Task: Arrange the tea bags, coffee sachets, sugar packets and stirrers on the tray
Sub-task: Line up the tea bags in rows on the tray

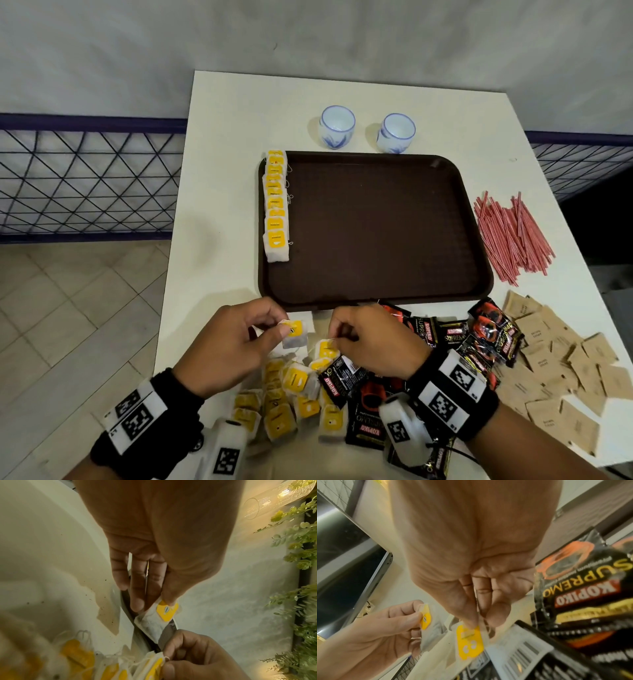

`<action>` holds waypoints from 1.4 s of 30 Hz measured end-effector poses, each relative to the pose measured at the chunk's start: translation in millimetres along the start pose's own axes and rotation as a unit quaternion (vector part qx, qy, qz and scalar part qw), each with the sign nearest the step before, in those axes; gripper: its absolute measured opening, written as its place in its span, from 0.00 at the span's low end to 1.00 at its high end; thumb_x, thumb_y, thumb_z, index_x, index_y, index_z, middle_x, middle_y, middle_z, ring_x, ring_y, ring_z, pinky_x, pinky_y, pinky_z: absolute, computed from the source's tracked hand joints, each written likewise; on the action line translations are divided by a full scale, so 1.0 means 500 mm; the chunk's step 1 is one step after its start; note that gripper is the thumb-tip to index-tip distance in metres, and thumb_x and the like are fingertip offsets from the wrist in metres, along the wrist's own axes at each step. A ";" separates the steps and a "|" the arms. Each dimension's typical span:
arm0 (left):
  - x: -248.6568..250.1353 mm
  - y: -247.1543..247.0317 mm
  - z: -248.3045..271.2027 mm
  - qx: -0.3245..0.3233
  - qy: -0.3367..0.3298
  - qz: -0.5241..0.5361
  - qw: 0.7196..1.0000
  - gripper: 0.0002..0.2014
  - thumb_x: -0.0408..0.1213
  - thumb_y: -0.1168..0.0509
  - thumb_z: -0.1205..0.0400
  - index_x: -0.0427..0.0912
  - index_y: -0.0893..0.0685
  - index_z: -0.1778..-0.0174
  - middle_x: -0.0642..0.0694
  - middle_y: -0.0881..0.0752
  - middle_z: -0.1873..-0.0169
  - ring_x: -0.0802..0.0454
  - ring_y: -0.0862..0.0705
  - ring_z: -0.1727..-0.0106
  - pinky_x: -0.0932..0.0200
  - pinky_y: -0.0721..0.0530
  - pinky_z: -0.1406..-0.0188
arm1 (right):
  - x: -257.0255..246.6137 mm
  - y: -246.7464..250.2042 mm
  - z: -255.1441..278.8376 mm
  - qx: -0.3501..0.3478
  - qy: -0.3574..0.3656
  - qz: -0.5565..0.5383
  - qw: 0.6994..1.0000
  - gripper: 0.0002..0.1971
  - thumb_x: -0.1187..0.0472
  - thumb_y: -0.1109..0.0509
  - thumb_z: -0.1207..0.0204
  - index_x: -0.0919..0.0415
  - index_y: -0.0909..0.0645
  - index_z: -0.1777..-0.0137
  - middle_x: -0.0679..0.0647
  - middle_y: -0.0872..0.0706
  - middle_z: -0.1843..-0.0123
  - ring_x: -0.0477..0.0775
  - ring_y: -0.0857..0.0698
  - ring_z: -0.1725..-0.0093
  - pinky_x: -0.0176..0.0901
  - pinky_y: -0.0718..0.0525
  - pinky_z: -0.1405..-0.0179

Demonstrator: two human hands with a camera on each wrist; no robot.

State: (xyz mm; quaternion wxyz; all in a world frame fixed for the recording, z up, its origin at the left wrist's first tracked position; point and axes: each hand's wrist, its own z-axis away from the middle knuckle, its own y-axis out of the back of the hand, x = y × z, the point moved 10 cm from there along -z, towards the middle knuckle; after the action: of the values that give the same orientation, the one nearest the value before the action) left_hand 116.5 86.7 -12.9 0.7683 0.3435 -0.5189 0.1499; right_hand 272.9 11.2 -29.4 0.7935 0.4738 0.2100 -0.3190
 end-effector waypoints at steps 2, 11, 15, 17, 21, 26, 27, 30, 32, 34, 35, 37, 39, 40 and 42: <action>0.001 0.006 -0.001 0.008 -0.004 -0.003 1.000 0.03 0.40 0.28 0.18 0.51 0.13 0.57 0.55 0.09 0.59 0.54 0.10 0.53 0.52 0.16 0.58 | -0.007 0.016 0.007 0.013 0.014 0.007 1.000 0.08 0.63 0.28 0.24 0.46 0.18 0.59 0.40 0.17 0.60 0.39 0.16 0.62 0.32 0.21 0.63; 0.010 0.020 -0.007 0.042 -0.016 -0.003 0.999 0.02 0.43 0.28 0.18 0.53 0.12 0.57 0.64 0.09 0.51 0.54 0.10 0.50 0.49 0.14 0.55 | -0.007 0.078 0.034 0.088 0.050 -0.114 0.988 0.10 0.70 0.26 0.31 0.53 0.18 0.64 0.49 0.14 0.55 0.48 0.15 0.66 0.47 0.15 0.63; 0.018 0.024 -0.013 0.045 -0.022 0.007 0.999 0.08 0.52 0.34 0.17 0.52 0.17 0.54 0.55 0.09 0.61 0.49 0.12 0.61 0.46 0.15 0.61 | 0.034 0.061 0.033 0.072 -0.033 -0.222 0.972 0.10 0.72 0.29 0.27 0.57 0.23 0.62 0.61 0.10 0.59 0.61 0.09 0.68 0.55 0.15 0.70; 0.004 0.028 -0.026 0.045 -0.004 0.003 0.999 0.04 0.43 0.35 0.13 0.51 0.20 0.53 0.53 0.11 0.67 0.52 0.13 0.64 0.48 0.15 0.58 | 0.040 0.053 0.029 0.060 -0.047 -0.253 0.964 0.09 0.74 0.32 0.25 0.62 0.25 0.60 0.65 0.10 0.63 0.63 0.07 0.63 0.58 0.13 0.66; -0.010 0.054 -0.076 0.060 0.012 -0.033 0.998 0.04 0.38 0.37 0.12 0.52 0.22 0.52 0.52 0.09 0.68 0.58 0.12 0.64 0.55 0.16 0.61 | 0.038 0.042 0.018 0.046 -0.055 -0.277 0.958 0.07 0.77 0.32 0.23 0.66 0.24 0.55 0.66 0.09 0.61 0.60 0.07 0.58 0.59 0.09 0.55; -0.005 0.076 -0.142 0.066 0.006 -0.091 0.994 0.02 0.37 0.36 0.13 0.46 0.22 0.51 0.52 0.10 0.69 0.60 0.13 0.65 0.60 0.20 0.61 | 0.031 0.034 0.003 0.033 -0.047 -0.224 0.973 0.04 0.67 0.24 0.25 0.59 0.16 0.56 0.58 0.07 0.61 0.54 0.07 0.60 0.64 0.10 0.51; -0.003 0.077 -0.153 0.066 0.002 -0.097 0.993 0.02 0.37 0.36 0.13 0.45 0.22 0.50 0.52 0.10 0.67 0.59 0.13 0.64 0.58 0.19 0.60 | 0.029 0.036 0.000 0.036 -0.043 -0.208 0.976 0.04 0.64 0.24 0.24 0.57 0.16 0.57 0.57 0.07 0.63 0.55 0.08 0.61 0.64 0.11 0.52; 0.000 0.077 -0.174 0.071 -0.009 -0.124 0.990 0.02 0.36 0.35 0.14 0.43 0.21 0.50 0.50 0.10 0.64 0.51 0.13 0.61 0.58 0.20 0.60 | 0.019 0.041 -0.007 0.040 -0.033 -0.201 0.978 0.04 0.63 0.26 0.23 0.55 0.17 0.58 0.57 0.08 0.64 0.57 0.08 0.61 0.65 0.11 0.58; -0.002 0.077 -0.180 0.081 -0.011 -0.136 0.987 0.03 0.36 0.33 0.15 0.42 0.19 0.51 0.50 0.10 0.64 0.50 0.14 0.60 0.68 0.23 0.62 | 0.016 0.042 -0.012 0.038 -0.029 -0.198 0.979 0.04 0.63 0.27 0.23 0.56 0.18 0.58 0.57 0.08 0.63 0.57 0.08 0.61 0.65 0.10 0.59; -0.003 0.080 -0.183 0.097 -0.011 -0.141 0.985 0.02 0.36 0.31 0.16 0.43 0.17 0.53 0.52 0.12 0.65 0.52 0.15 0.60 0.76 0.26 0.64 | 0.013 0.041 -0.016 0.035 -0.029 -0.200 0.979 0.04 0.65 0.28 0.22 0.58 0.19 0.57 0.57 0.08 0.64 0.58 0.08 0.62 0.65 0.10 0.59; -0.005 0.082 -0.186 0.105 -0.010 -0.148 0.983 0.02 0.36 0.30 0.17 0.43 0.17 0.54 0.53 0.14 0.65 0.54 0.16 0.60 0.77 0.26 0.64 | 0.014 0.040 -0.018 0.034 -0.032 -0.205 0.978 0.04 0.66 0.28 0.22 0.59 0.19 0.57 0.58 0.08 0.64 0.57 0.08 0.62 0.63 0.09 0.59; -0.008 0.088 -0.191 0.118 -0.008 -0.162 0.980 0.02 0.37 0.28 0.18 0.44 0.15 0.55 0.54 0.16 0.64 0.56 0.18 0.61 0.77 0.27 0.63 | 0.014 0.039 -0.023 0.030 -0.039 -0.216 0.975 0.03 0.68 0.28 0.21 0.62 0.19 0.56 0.59 0.08 0.63 0.56 0.07 0.61 0.60 0.08 0.58; -0.013 0.093 -0.197 0.124 0.000 -0.165 0.978 0.02 0.37 0.27 0.19 0.43 0.13 0.55 0.51 0.14 0.63 0.54 0.18 0.60 0.76 0.28 0.62 | 0.011 0.037 -0.027 0.021 -0.041 -0.222 0.974 0.02 0.69 0.29 0.21 0.64 0.18 0.54 0.61 0.08 0.61 0.56 0.07 0.60 0.56 0.08 0.57; -0.017 0.096 -0.200 0.126 0.004 -0.161 0.979 0.02 0.37 0.27 0.19 0.43 0.12 0.55 0.50 0.13 0.62 0.53 0.16 0.59 0.74 0.25 0.61 | 0.010 0.036 -0.030 0.017 -0.040 -0.222 0.974 0.01 0.69 0.29 0.21 0.64 0.18 0.54 0.61 0.08 0.61 0.56 0.07 0.59 0.54 0.08 0.57; -0.021 0.103 -0.204 0.132 0.009 -0.150 0.980 0.03 0.37 0.26 0.20 0.42 0.11 0.54 0.50 0.13 0.62 0.52 0.15 0.58 0.67 0.21 0.57 | 0.004 0.036 -0.040 0.011 -0.035 -0.217 0.975 0.02 0.70 0.29 0.20 0.65 0.18 0.53 0.62 0.08 0.61 0.59 0.07 0.59 0.51 0.08 0.58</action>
State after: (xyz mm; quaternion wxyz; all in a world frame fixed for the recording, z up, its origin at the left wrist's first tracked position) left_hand 153.0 194.7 -26.1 0.7347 0.5146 -0.4299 0.1030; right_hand 286.2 34.6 -29.1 0.7066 0.4145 0.2766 -0.5024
